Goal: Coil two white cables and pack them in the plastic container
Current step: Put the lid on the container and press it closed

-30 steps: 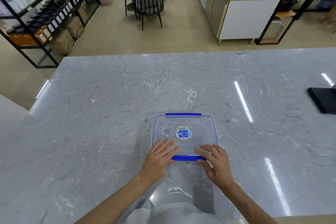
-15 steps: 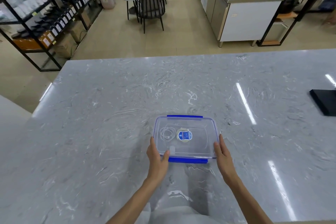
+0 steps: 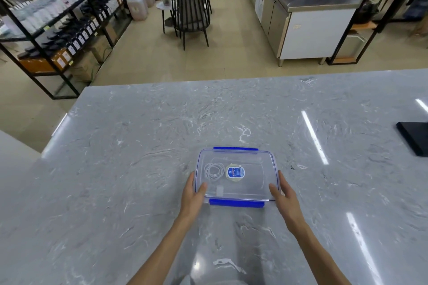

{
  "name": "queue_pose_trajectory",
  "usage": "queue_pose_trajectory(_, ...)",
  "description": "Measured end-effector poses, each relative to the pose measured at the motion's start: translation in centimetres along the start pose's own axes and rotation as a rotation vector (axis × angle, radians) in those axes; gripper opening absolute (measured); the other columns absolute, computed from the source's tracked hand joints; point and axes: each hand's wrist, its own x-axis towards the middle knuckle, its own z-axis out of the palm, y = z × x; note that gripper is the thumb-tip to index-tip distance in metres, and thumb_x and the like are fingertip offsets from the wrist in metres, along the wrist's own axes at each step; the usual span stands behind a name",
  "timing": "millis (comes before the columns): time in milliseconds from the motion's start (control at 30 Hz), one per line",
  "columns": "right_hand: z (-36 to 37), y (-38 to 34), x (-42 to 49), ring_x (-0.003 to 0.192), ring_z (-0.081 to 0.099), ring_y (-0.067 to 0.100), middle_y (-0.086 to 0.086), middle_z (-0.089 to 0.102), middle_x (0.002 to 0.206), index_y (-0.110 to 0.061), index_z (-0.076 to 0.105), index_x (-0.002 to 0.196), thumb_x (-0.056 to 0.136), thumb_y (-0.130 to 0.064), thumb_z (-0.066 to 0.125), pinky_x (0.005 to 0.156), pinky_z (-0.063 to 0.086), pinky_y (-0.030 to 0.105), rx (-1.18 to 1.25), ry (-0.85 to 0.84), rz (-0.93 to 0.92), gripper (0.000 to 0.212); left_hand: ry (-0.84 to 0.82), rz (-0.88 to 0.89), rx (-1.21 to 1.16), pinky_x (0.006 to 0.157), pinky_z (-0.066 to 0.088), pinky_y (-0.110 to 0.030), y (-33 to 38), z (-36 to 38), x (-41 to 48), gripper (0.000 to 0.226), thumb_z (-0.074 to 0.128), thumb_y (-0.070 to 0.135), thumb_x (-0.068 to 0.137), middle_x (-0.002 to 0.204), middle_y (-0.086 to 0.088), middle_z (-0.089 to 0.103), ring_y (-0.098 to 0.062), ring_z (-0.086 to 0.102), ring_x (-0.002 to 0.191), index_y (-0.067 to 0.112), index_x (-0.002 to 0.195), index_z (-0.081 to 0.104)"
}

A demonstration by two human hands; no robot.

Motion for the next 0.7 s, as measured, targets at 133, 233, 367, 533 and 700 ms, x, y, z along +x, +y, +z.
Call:
queue_pose_trajectory(133, 0.4, -3.7, 6.2, 0.135, 0.048, 0.027, 0.006, 0.046, 0.151, -0.02, 0.034, 0.151, 0.099, -0.021, 0.054, 0.111, 0.041, 0.052, 0.014, -0.042, -0.048, 0.056, 0.008, 0.009, -0.025, 0.097, 0.054, -0.037, 3.6, 1.0, 4.8, 0.043, 0.057, 0.013, 0.097, 0.13, -0.008, 0.064, -0.023, 0.064, 0.113, 0.013, 0.139, 0.05)
queue_pose_trajectory(233, 0.9, -6.3, 10.4, 0.127, 0.055, 0.03, 0.011, 0.052, 0.145, -0.018, 0.035, 0.151, 0.102, -0.019, 0.049, 0.1, 0.051, 0.047, 0.072, -0.114, -0.05, 0.051, 0.022, 0.005, -0.06, 0.092, 0.057, -0.039, 6.0, 1.8, 7.8, 0.035, 0.056, 0.014, 0.097, 0.123, -0.009, 0.067, -0.024, 0.067, 0.107, 0.015, 0.132, 0.054)
queue_pose_trajectory(367, 1.6, -7.6, 14.2, 0.12, 0.057, 0.025, 0.011, 0.054, 0.143, -0.018, 0.039, 0.149, 0.101, -0.014, 0.05, 0.094, 0.049, 0.038, 0.115, -0.146, -0.054, 0.049, 0.044, 0.009, -0.048, 0.098, 0.052, -0.036, 6.9, 2.3, 10.9, 0.038, 0.057, 0.011, 0.097, 0.128, -0.013, 0.064, -0.025, 0.064, 0.112, 0.009, 0.135, 0.053)
queue_pose_trajectory(533, 2.5, -7.2, 15.8, 0.125, 0.057, 0.031, 0.011, 0.055, 0.142, -0.017, 0.038, 0.149, 0.102, -0.019, 0.049, 0.089, 0.053, 0.038, 0.104, -0.138, -0.02, 0.049, 0.059, -0.024, 0.008, 0.11, 0.042, -0.046, 6.4, 2.5, 12.7, 0.05, 0.056, 0.012, 0.098, 0.143, -0.017, 0.053, -0.031, 0.055, 0.127, 0.003, 0.144, 0.041)
queue_pose_trajectory(700, 2.9, -6.8, 15.9, 0.133, 0.048, 0.03, 0.01, 0.041, 0.153, -0.017, 0.021, 0.155, 0.104, -0.025, 0.042, 0.108, 0.044, 0.049, -0.022, -0.102, -0.004, 0.056, 0.021, -0.028, 0.096, 0.119, 0.029, -0.037, 5.9, 2.6, 12.7, 0.066, 0.05, 0.025, 0.102, 0.161, -0.007, 0.027, -0.024, 0.033, 0.145, 0.011, 0.156, 0.015)
